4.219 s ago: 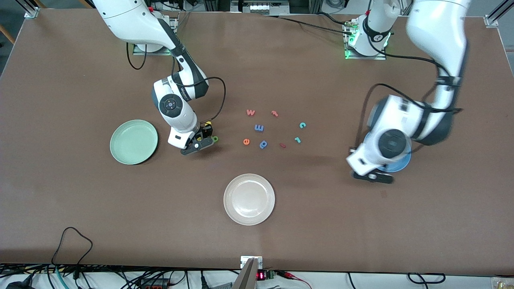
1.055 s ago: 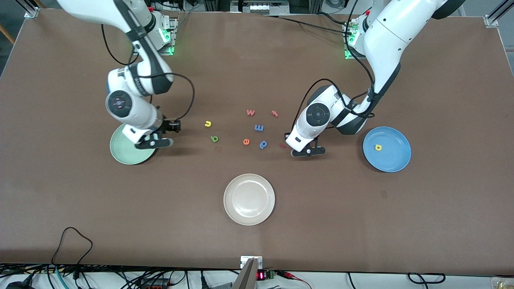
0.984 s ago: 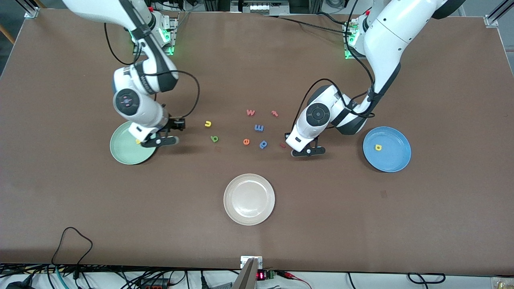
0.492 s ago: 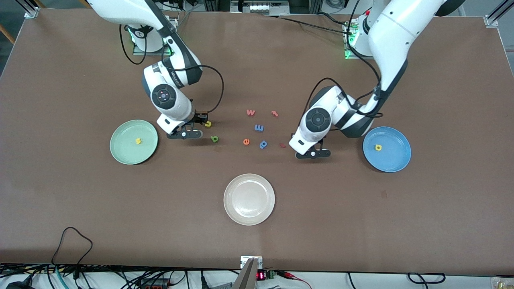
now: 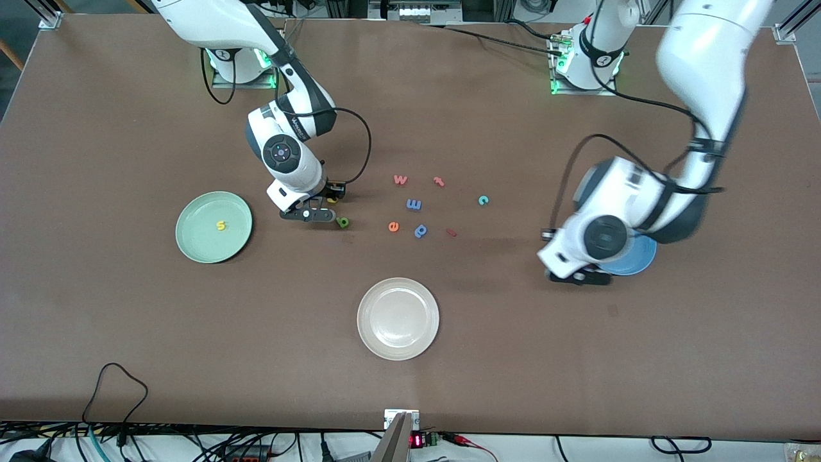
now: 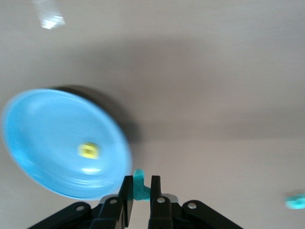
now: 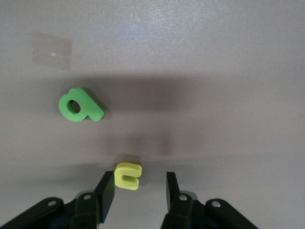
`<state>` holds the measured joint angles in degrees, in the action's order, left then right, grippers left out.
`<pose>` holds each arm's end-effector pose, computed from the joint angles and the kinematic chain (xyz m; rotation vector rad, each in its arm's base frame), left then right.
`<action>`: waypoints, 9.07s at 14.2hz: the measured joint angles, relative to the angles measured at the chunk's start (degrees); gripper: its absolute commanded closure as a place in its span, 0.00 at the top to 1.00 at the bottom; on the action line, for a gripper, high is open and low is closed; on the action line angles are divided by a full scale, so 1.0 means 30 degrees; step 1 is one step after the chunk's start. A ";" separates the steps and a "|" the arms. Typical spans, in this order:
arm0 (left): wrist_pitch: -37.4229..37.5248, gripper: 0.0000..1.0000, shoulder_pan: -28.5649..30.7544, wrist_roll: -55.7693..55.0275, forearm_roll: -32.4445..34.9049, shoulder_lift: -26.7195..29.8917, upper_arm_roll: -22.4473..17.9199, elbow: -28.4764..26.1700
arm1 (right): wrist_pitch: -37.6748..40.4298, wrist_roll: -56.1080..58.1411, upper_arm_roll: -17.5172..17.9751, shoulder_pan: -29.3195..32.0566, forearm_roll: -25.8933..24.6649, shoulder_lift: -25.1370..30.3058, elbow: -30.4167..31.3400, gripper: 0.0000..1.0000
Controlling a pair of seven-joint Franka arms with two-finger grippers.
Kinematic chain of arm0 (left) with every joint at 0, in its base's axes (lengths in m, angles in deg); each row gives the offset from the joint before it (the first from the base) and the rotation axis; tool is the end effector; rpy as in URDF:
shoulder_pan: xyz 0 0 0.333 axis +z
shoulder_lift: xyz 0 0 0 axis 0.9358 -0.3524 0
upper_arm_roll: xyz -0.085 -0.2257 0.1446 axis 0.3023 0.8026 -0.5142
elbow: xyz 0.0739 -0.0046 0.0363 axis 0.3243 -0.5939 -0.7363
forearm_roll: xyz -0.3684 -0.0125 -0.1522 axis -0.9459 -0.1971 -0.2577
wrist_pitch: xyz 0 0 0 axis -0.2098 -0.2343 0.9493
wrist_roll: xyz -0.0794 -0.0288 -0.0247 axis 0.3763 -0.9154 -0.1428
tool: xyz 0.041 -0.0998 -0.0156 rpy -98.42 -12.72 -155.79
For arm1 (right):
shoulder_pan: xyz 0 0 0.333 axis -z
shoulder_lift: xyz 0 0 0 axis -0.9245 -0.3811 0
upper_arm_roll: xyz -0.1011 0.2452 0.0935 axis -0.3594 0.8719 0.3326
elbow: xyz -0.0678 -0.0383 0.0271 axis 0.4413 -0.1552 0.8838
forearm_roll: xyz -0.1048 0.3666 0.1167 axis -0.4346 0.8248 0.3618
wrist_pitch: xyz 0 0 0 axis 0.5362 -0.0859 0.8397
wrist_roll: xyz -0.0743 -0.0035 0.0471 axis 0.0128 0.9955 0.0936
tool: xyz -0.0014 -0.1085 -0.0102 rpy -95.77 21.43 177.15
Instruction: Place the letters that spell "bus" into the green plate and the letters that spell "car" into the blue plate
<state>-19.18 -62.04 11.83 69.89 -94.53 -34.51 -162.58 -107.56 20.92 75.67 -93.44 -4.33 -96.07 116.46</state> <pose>0.6198 -0.1377 0.2418 -2.9373 0.1447 0.5036 0.4637 0.2925 0.1489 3.1215 -0.1060 -0.2438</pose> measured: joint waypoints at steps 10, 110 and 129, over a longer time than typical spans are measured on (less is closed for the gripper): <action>-0.3237 0.18 0.4522 0.4847 0.0209 0.0027 0.0267 -0.3863 | -0.0300 -0.1789 0.0002 -0.0710 0.0003 -0.0481 -0.0009 0.52; 0.8775 1.00 -0.0055 0.5272 -0.3725 0.5138 -0.3074 0.7250 | -0.0004 0.8739 0.0354 0.0117 -0.2267 -0.3149 -0.4503 0.02; 0.2757 1.00 -0.3956 0.6981 -0.5175 1.2479 -0.8121 -0.1474 | 0.5986 0.9912 -0.0367 0.8552 -0.2336 0.0646 -0.3445 1.00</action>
<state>-10.91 -73.90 32.78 54.36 -57.09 -58.87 -167.00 -89.60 50.66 74.56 -67.78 -11.34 -94.13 106.12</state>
